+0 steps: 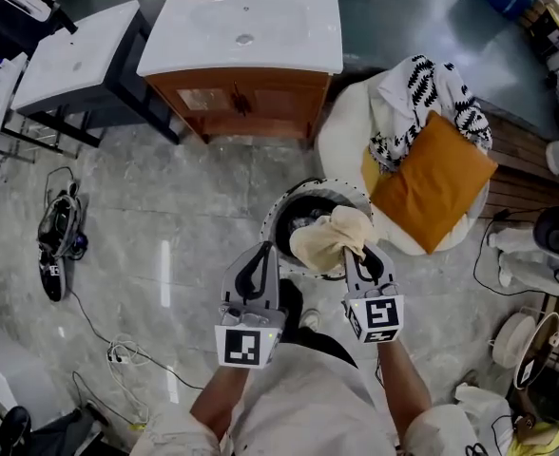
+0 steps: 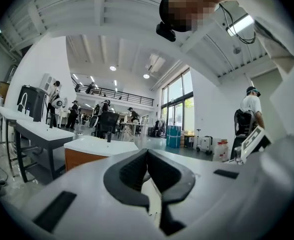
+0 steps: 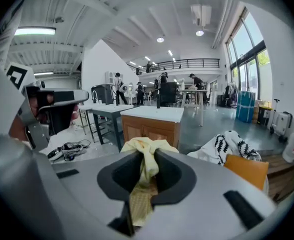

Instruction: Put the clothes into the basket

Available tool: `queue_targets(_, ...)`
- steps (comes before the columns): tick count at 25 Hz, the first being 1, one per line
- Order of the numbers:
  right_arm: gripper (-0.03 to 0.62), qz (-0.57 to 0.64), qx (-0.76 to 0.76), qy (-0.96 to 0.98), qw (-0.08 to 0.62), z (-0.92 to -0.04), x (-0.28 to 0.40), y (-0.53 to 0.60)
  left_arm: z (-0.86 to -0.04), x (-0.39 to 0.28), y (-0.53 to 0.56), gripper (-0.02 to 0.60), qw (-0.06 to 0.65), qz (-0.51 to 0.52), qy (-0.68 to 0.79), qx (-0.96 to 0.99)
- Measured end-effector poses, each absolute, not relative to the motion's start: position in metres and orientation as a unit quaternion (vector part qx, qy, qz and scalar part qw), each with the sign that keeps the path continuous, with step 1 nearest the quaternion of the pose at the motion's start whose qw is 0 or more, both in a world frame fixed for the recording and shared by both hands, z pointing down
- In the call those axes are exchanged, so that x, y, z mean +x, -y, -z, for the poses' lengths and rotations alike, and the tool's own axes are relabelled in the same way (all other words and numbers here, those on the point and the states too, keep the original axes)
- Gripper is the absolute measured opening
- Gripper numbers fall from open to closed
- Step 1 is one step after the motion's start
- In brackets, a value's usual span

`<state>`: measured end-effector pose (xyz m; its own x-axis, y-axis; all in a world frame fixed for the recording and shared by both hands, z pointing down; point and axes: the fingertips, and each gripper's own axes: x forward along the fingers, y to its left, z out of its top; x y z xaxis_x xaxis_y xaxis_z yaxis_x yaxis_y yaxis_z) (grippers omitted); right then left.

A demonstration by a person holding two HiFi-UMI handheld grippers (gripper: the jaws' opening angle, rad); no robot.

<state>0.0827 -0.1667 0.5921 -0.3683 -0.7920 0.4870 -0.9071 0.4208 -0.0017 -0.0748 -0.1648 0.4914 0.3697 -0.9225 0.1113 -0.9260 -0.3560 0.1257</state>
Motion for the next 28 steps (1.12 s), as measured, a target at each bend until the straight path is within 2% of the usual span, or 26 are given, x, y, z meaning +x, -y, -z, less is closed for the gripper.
queue_targets(20, 0.038, -0.213, 0.398, 0.78, 0.434, -0.825, 0.002, 0.208, -0.536, -0.121, 0.193, 0.005, 0.128, -0.035, 0.57, 0.811)
queue_targets(28, 0.038, -0.199, 0.328, 0.765, 0.517, -0.871, -0.02, 0.205, -0.546, -0.138, 0.201, 0.005, 0.141, -0.04, 0.577, 0.803)
